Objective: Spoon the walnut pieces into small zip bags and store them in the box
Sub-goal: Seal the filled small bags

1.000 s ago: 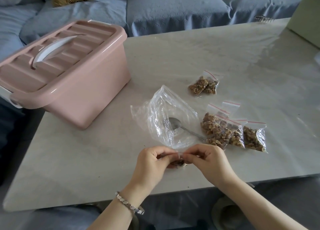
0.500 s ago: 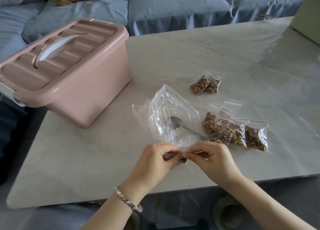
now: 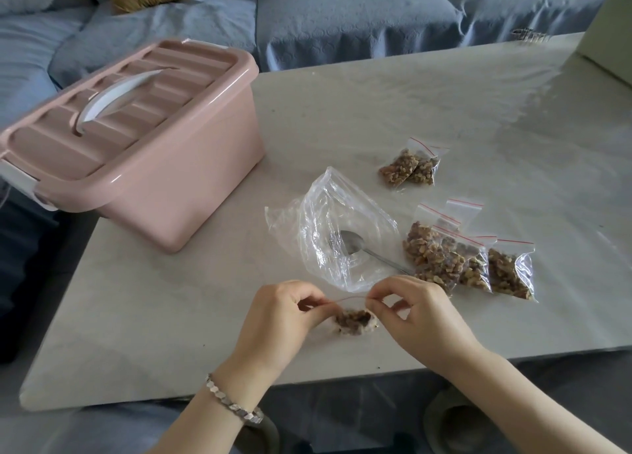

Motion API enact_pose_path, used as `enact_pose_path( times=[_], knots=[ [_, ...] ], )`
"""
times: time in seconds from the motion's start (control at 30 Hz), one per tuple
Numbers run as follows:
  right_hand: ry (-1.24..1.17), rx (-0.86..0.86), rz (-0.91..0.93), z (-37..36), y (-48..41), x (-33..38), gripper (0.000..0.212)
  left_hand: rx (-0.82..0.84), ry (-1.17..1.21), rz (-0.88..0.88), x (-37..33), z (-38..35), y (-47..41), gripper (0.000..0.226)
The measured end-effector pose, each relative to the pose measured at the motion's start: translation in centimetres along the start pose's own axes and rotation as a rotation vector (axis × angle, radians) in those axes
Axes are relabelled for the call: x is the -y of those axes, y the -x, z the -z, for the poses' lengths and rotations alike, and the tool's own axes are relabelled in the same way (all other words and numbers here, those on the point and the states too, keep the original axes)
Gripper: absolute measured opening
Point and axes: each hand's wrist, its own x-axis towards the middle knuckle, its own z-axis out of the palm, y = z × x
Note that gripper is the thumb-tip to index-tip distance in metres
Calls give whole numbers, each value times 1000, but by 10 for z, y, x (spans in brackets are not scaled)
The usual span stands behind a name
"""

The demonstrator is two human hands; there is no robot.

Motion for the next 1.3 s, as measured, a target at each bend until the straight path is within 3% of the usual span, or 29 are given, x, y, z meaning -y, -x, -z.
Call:
enact_pose_path(
  times=[0.1,0.3,0.57,0.67,0.8,1.03,1.2,1.3],
  knots=[
    [122,77,111,-1,-7,10,8,18,-34,-86,-4,-1,-2,10],
    [295,9,262,8,-14,13,25,-22,-42,-127,-9,0,-8,10],
    [-68,-25,-107,27,-14,6,20,25,35,26,-15,-12,-13,17],
    [30,19,-233,38,-20,-5,26,118,54,66,-20,-29,-22,13],
    [266,105,-284,60,-25,-15,17,214,-50,-10,-29,-51,-40,15],
    [339,-184,-265,109,-86,-27,14,228,-181,-84,-44,-54,-65,15],
    [443,-169,-435,109,-166,-49,39,159,-239,-103,-40,-30,-59,20],
    [397,-152,-556,101,-190,-57,35,119,-245,-90,-34,-16,-53,12]
  ],
)
